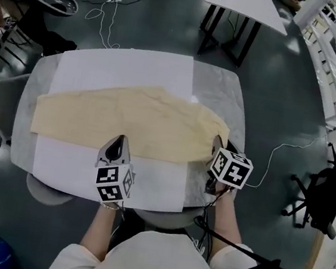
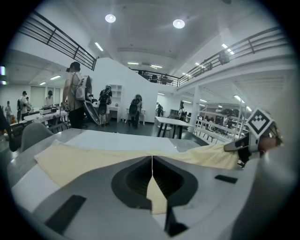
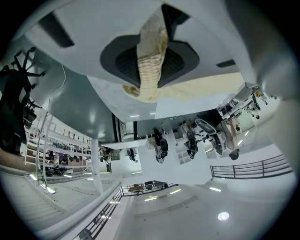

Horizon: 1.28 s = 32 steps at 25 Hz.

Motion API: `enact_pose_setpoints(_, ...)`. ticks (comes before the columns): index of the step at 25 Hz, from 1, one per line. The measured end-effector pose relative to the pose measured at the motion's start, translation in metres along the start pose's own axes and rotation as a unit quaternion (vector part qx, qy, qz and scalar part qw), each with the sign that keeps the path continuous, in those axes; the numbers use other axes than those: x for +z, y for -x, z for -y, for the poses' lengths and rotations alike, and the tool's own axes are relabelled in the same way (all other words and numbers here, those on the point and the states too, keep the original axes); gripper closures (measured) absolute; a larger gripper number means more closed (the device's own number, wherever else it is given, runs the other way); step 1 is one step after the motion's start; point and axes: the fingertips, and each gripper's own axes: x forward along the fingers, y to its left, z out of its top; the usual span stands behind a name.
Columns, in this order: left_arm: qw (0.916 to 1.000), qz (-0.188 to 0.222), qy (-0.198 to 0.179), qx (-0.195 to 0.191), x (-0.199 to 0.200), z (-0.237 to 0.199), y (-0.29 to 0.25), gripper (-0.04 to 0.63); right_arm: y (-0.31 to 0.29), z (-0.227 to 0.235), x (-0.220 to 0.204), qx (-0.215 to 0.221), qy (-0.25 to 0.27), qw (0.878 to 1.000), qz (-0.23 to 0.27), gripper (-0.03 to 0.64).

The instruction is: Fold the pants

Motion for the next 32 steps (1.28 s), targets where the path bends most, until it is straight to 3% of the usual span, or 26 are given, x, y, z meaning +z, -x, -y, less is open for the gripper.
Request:
enact_pose_setpoints(9, 0.9986, 0.024, 0.036, 0.032, 0.025, -0.088, 0.035, 0.586, 0.027, -0.094, 0.043, 0.029, 0.068, 0.997, 0.026, 0.526)
enact_pose_setpoints(17, 0.9954, 0.026, 0.057, 0.073, 0.024, -0.186, 0.071, 0.586, 0.026, -0.212, 0.070, 0.074, 0.134, 0.987, 0.045, 0.526)
enact_pose_setpoints(24, 0.9906, 0.028, 0.069, 0.115, 0.020, -0.275, 0.106, 0.586, 0.017, -0.328, 0.070, 0.131, 0.186, 0.973, 0.041, 0.526)
enact_pose_setpoints(32, 0.9856, 0.037, 0.080, 0.145, 0.017, -0.334, 0.132, 0.586, 0.011, -0.423, 0.062, 0.168, 0.229, 0.958, 0.041, 0.526)
